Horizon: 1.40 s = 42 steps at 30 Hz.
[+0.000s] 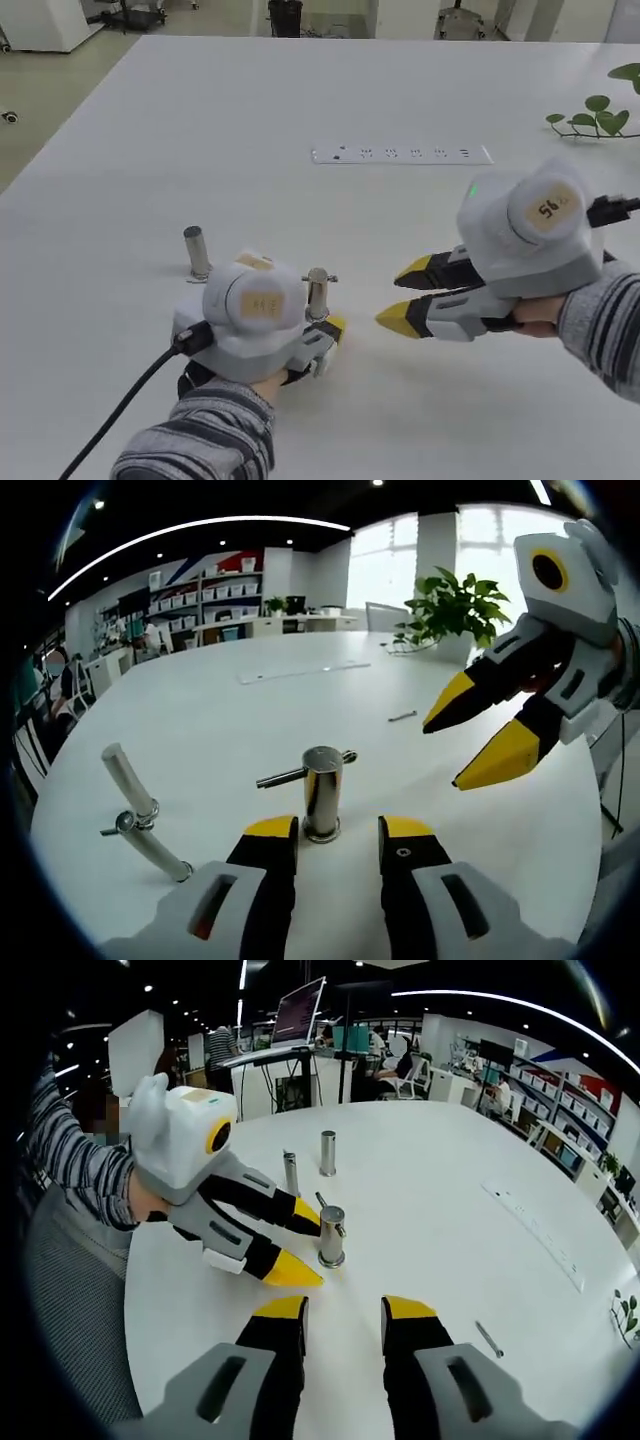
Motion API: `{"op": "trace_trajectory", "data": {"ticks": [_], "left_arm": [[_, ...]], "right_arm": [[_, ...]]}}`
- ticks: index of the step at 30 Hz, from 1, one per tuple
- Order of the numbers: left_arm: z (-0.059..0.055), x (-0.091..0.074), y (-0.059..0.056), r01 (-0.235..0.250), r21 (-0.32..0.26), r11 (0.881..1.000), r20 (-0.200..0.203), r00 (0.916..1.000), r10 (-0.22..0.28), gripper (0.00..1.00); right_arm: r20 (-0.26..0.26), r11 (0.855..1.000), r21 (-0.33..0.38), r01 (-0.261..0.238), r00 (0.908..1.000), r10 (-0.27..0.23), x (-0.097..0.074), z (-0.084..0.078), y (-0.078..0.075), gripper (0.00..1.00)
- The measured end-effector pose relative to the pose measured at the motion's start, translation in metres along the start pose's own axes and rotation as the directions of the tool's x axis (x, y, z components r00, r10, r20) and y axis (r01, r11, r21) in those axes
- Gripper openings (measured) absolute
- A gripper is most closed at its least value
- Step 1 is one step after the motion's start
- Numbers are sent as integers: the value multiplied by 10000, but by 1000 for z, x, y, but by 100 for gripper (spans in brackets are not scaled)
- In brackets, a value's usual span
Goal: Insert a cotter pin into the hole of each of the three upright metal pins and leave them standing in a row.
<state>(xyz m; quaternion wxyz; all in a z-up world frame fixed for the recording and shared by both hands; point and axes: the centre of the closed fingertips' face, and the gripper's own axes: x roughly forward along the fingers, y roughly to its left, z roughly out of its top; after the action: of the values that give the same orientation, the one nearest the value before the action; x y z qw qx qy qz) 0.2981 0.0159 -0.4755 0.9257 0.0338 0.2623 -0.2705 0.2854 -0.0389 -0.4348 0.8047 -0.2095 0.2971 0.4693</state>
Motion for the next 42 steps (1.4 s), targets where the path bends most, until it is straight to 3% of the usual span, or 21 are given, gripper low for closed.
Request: {"op": "trace_trajectory", "data": {"ticks": [12,23,36,42], "left_arm": [[-7,-41,1,96,-631,9980,140,9999,-87,47],[3,-76,22,-123,-821,9965,680,9975,179,65],[3,-100,49,-567,-746,9956,789,9949,625,88],[4,-106,63,-748,-175,9970,909,9929,761,92]], "right_arm": [[1001,9974,695,-195,9949,125,1,33,4,34],[1704,9962,721,-498,9847,369,15,71,7,42],[1934,9922,614,-1089,9765,953,54,109,14,44],[1991,9910,559,-1219,9740,1086,82,128,18,41]]}}
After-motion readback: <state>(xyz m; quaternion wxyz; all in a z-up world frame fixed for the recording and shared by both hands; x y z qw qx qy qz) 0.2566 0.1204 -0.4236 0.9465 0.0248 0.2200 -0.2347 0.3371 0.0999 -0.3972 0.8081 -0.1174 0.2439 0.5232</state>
